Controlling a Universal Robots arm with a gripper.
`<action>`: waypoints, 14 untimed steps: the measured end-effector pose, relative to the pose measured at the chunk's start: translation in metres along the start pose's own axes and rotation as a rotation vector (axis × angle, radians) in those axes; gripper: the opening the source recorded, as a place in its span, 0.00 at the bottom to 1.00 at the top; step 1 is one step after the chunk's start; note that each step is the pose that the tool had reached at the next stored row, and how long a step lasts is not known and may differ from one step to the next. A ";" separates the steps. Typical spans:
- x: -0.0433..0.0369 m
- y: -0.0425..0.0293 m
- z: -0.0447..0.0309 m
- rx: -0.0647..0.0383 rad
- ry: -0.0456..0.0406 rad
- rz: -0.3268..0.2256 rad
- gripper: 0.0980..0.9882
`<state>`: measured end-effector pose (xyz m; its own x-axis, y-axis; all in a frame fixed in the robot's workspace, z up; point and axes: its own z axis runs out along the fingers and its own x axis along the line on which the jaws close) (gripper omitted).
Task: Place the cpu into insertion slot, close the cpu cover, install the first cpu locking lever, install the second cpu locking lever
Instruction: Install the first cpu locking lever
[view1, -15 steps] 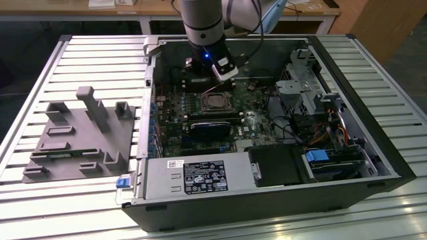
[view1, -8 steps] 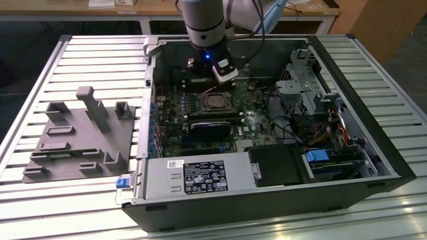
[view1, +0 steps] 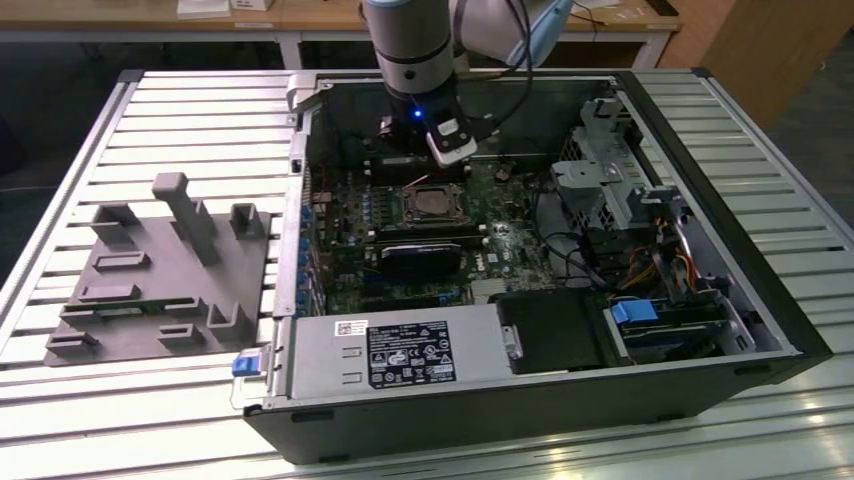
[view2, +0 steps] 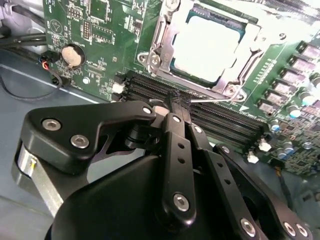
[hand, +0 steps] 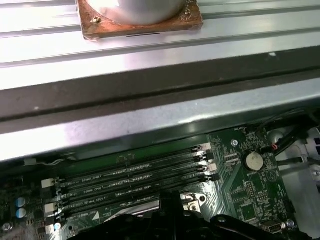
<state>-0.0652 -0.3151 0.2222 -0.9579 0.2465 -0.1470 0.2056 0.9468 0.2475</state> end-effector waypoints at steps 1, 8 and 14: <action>0.0003 0.0009 0.0004 0.000 -0.0002 0.001 0.00; 0.0013 0.0009 0.0041 -0.007 -0.0294 -0.001 0.00; 0.0021 0.0002 0.0084 -0.003 -0.0368 0.010 0.00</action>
<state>-0.0655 -0.3126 0.2139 -0.9477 0.2638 -0.1795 0.2149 0.9435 0.2522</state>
